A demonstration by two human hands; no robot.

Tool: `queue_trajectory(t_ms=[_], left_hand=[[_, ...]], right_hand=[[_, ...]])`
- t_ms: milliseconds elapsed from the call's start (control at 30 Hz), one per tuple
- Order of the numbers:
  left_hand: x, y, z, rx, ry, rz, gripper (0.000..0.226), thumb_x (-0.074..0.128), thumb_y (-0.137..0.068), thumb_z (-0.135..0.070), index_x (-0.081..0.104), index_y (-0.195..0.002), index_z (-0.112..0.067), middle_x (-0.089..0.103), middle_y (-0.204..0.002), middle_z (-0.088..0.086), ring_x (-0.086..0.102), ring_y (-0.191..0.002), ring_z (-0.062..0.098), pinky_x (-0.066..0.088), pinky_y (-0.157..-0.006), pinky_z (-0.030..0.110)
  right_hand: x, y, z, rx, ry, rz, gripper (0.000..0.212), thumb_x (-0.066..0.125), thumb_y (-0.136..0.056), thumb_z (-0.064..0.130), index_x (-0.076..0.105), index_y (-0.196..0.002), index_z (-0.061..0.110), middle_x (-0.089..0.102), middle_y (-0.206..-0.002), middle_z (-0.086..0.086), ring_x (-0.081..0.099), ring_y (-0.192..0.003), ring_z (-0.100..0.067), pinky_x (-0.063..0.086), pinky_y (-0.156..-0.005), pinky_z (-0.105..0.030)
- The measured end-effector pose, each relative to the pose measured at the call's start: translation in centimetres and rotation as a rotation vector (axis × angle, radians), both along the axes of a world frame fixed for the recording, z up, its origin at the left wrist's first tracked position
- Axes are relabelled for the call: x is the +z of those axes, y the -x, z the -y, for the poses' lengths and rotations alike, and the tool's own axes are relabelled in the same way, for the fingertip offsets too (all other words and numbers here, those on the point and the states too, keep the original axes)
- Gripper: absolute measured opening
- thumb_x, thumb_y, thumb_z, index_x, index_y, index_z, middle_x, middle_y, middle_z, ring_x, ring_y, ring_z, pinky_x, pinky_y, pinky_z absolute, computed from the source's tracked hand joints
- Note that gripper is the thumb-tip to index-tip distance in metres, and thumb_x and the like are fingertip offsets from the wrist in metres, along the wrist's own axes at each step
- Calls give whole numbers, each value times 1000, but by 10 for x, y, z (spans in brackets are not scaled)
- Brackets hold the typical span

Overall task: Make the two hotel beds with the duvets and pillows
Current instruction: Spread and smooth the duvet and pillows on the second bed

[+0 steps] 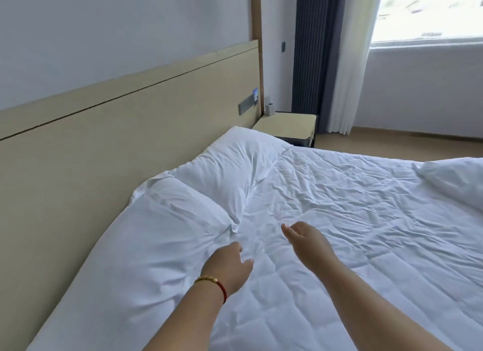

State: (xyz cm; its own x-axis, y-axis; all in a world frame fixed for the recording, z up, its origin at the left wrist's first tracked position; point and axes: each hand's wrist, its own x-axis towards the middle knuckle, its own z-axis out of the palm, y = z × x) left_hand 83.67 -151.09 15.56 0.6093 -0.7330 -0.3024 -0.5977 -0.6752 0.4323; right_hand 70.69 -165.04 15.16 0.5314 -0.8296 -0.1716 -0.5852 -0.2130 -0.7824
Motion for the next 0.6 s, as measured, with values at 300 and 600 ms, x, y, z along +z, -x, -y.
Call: queue_trajectory(t_ms=[300, 600], left_hand=[[-12, 86, 123, -364, -3, -47, 46, 50, -93, -41, 48, -134, -20, 62, -119, 1, 59, -107, 17, 50, -91, 30], [-35, 212, 214, -769, 27, -87, 43, 51, -92, -42, 52, -130, -22, 65, -116, -4, 59, -107, 13, 48, -90, 26]], right_hand=[[-21, 137, 71, -355, -71, -30, 31, 46, -95, 43, 53, -75, 20, 64, -84, 0, 60, -86, -22, 40, -72, -33], [-28, 282, 76, -804, -73, 9, 30, 47, -95, 42, 50, -71, 23, 65, -84, -1, 62, -87, -22, 43, -76, -32]])
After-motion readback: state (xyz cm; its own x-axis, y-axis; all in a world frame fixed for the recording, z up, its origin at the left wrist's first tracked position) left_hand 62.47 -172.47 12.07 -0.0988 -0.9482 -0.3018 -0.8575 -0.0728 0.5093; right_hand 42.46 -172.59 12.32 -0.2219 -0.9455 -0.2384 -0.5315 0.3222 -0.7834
